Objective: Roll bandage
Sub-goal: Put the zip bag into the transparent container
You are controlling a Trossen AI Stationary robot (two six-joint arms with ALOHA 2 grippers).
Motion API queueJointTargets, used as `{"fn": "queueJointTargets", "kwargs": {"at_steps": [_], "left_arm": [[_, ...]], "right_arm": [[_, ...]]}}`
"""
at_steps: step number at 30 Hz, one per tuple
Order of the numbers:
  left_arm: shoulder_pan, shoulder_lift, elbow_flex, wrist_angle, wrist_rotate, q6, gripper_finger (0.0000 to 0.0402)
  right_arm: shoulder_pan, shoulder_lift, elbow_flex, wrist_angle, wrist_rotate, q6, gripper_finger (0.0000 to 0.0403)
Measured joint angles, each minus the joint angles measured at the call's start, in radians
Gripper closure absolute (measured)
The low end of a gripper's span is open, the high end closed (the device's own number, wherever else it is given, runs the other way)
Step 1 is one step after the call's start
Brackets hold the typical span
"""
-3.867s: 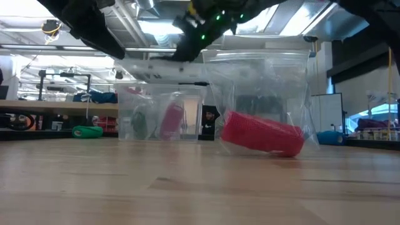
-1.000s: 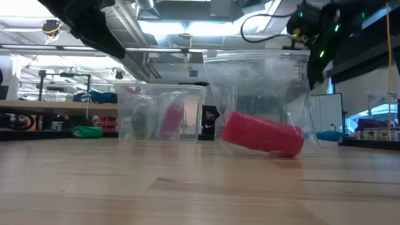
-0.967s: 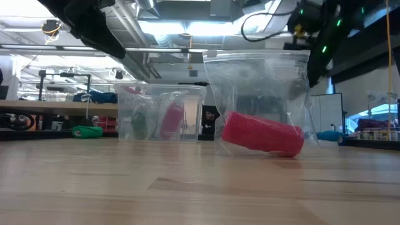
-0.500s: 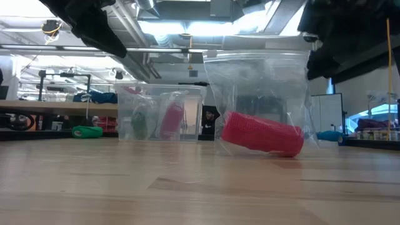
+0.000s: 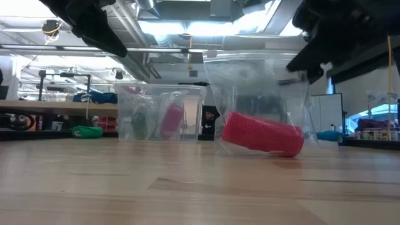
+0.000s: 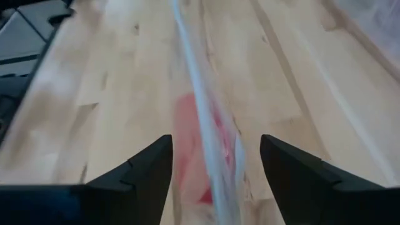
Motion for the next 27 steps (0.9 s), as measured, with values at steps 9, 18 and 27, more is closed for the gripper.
{"fn": "queueJointTargets", "kwargs": {"at_steps": [9, 18, 27], "left_arm": [[0.0, 0.0, 0.0, 0.0, 0.0, -0.008, 0.0247], [0.001, 0.001, 0.0, -0.001, -0.057, -0.013, 0.0247], [0.079, -0.001, 0.0, -0.011, -0.375, 0.038, 0.0247]], "right_arm": [[0.0, 0.148, 0.02, 0.143, 0.041, -0.042, 0.0266], [-0.006, 0.148, 0.255, -0.007, 0.189, -0.23, 0.0384], [-0.209, 0.156, 0.525, -0.019, 0.311, -0.38, 0.0392]]}}
